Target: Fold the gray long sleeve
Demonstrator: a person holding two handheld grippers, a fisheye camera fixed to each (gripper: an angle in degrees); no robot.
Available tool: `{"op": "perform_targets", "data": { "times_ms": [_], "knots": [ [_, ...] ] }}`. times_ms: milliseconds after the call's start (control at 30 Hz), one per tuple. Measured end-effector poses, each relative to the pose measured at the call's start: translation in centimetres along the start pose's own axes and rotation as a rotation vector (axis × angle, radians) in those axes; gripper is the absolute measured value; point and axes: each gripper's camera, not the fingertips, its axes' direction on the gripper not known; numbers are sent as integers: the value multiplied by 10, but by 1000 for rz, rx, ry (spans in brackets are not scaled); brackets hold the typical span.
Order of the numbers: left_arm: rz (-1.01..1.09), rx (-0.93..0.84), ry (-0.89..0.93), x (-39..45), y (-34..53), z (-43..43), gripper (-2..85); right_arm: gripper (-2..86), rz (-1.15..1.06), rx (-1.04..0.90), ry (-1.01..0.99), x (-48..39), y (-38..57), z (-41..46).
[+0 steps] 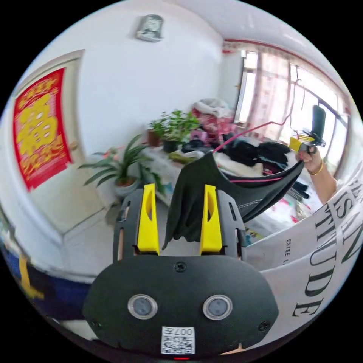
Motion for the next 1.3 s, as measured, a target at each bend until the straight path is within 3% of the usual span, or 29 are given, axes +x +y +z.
{"op": "perform_targets", "data": {
  "times_ms": [167, 200, 467, 600, 700, 833, 967, 1133, 1200, 1300],
  "knots": [
    [253, 76, 298, 81, -93, 106, 61, -1, 131, 8, 237, -21, 87, -121],
    [265, 74, 331, 98, -113, 126, 10, -1, 148, 14, 261, -23, 99, -134],
    [234, 43, 749, 176, -185, 231, -9, -3, 521, -52, 663, -20, 252, -217],
    [159, -33, 702, 177, -204, 285, -10, -2, 679, 48, 651, -10, 319, -250],
    [49, -120, 691, 153, -217, 336, -10, -1, 883, 390, 696, -20, 394, -314],
    [71, -186, 751, 151, -237, 391, -10, 0, 1164, 601, 972, -63, 485, -387],
    [227, -252, 786, 175, -265, 442, -10, 10, 1624, 543, 1364, -129, 576, -449],
    [290, -304, 857, 182, -292, 496, -10, 43, 2234, 537, 1493, -231, 688, -457],
    [303, -328, 867, 180, -302, 517, -10, 52, 2322, 530, 1521, -253, 695, -440],
    [321, -342, 867, 174, -311, 539, -10, 62, 2200, 515, 1487, -243, 675, -404]
  ]
}}
